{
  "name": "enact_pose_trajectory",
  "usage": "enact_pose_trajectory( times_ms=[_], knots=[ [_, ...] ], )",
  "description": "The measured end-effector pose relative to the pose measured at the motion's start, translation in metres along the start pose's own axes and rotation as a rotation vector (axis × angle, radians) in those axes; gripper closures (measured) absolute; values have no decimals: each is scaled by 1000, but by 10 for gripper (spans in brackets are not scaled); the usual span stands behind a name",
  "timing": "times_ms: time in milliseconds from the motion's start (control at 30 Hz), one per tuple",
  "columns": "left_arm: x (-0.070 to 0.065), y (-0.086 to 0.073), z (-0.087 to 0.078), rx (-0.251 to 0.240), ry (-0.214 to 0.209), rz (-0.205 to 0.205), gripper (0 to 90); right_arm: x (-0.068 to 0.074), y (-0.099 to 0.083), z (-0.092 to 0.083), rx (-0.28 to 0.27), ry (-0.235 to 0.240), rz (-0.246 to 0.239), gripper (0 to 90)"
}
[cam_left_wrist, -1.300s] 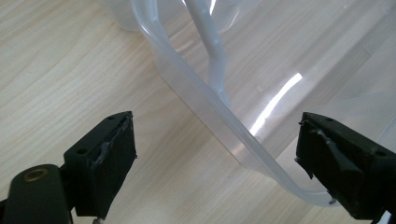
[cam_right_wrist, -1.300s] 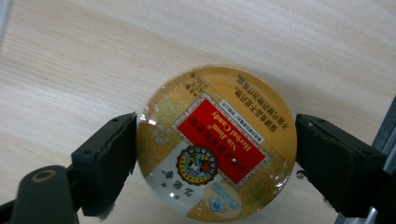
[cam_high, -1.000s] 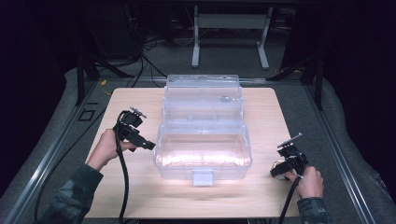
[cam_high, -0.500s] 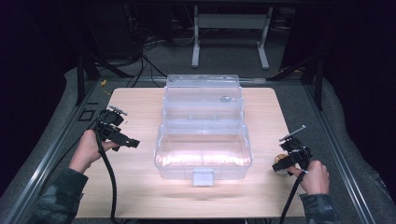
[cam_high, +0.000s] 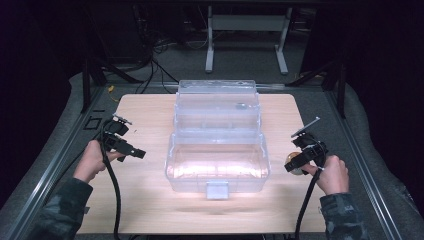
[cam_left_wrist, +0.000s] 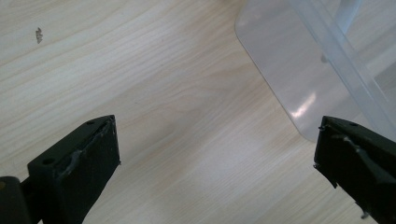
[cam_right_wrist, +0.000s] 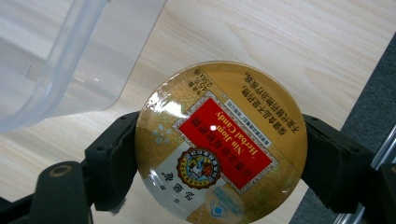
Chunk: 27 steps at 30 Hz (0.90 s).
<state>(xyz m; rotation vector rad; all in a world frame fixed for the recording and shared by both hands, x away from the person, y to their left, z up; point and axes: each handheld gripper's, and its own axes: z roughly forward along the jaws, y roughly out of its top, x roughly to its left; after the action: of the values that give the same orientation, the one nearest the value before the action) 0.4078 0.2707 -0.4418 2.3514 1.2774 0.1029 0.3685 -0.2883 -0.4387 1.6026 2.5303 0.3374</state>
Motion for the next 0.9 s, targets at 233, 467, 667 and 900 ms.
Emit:
enact_pose_trajectory(
  times_ms=[233, 467, 667, 900],
  knots=[
    [2, 1, 6, 18, 11, -8, 1, 7, 12, -20, -23, 2, -35, 200],
    [4, 1, 8, 38, 22, -7, 2, 16, 25, -33, -22, -6, -74, 200],
    [8, 3, 10, 45, 26, -19, 4, 22, 32, -37, -23, 19, -98, 200],
    [2, 7, 11, 53, 30, 7, 8, 33, 39, -45, -36, 25, -128, 201]
  ],
)
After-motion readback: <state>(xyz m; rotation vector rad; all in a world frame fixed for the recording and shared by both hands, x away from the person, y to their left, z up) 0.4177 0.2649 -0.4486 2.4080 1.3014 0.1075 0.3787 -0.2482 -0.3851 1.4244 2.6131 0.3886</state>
